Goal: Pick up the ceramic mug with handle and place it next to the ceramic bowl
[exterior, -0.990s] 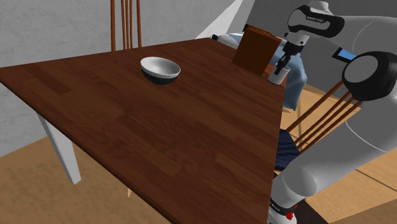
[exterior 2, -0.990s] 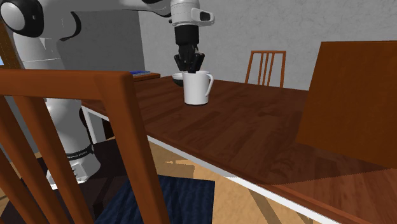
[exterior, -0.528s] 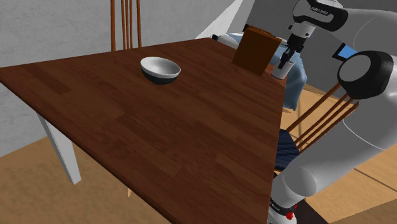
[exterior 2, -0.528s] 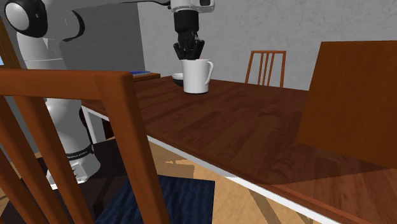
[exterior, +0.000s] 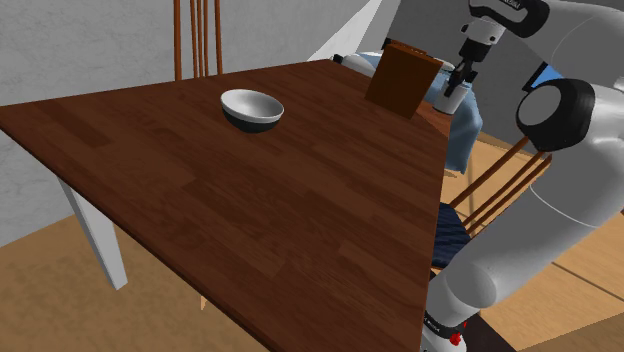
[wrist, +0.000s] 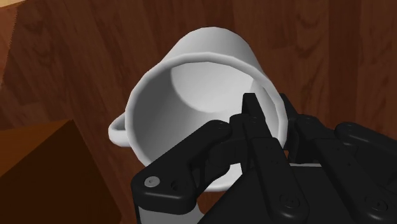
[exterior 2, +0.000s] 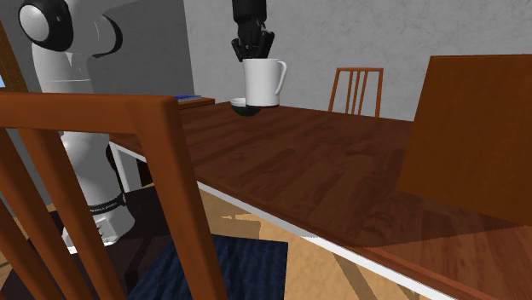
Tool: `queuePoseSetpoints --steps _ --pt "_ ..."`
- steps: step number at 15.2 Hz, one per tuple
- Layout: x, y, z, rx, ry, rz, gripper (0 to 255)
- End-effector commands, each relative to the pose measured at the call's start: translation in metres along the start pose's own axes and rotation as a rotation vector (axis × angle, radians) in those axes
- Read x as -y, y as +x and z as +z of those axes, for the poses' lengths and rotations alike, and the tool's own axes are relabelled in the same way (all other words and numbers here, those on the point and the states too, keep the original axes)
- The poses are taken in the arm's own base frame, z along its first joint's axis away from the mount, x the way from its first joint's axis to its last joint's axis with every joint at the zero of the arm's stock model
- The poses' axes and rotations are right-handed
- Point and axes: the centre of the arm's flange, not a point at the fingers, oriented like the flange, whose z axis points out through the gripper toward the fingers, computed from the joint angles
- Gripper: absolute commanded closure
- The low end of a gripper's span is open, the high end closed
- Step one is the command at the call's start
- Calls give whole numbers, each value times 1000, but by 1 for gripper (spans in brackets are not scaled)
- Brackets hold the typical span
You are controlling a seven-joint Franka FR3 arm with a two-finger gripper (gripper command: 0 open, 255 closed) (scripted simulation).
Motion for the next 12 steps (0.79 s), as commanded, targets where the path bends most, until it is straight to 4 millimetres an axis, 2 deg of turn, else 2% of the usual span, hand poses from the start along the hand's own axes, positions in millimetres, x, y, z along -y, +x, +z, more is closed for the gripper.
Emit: queuePoseSetpoints --steps 1,12 --pt "10 8 -5 0 0 0 255" --pt "127 94 -15 0 0 0 255"
